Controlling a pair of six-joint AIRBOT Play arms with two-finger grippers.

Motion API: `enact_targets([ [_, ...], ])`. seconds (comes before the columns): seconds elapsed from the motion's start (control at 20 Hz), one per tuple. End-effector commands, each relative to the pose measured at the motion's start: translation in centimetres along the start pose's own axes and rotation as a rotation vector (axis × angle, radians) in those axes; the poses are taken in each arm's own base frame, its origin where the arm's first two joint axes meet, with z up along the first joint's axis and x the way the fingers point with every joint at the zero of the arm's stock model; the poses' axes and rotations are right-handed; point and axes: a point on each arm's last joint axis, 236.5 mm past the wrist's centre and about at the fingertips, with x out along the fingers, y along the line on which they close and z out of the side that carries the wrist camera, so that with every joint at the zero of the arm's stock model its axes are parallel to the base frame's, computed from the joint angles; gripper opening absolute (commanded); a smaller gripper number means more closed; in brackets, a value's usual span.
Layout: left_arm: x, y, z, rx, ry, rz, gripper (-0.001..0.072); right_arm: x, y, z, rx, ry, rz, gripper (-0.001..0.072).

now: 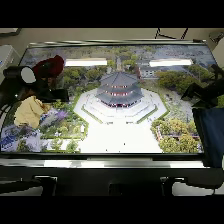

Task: Fold the clothes and pants, and hang the long-sleeved shirts on hangers.

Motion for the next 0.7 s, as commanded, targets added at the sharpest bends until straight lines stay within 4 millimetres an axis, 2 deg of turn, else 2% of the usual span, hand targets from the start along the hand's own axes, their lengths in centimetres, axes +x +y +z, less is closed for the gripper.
enact_targets([
  [0.0, 0.47, 0.19, -0.86, 0.005, 0.031, 0.011, 0.0707, 0.67, -0.35, -1.02, -0.005, 0.045, -0.030, 0.0689],
  [0.65, 0.90, 0.24, -0.93, 0.004, 0.041, 0.012, 0.0707, 0.67, -0.35, -1.02, -0.005, 0.045, -0.030, 0.0689],
])
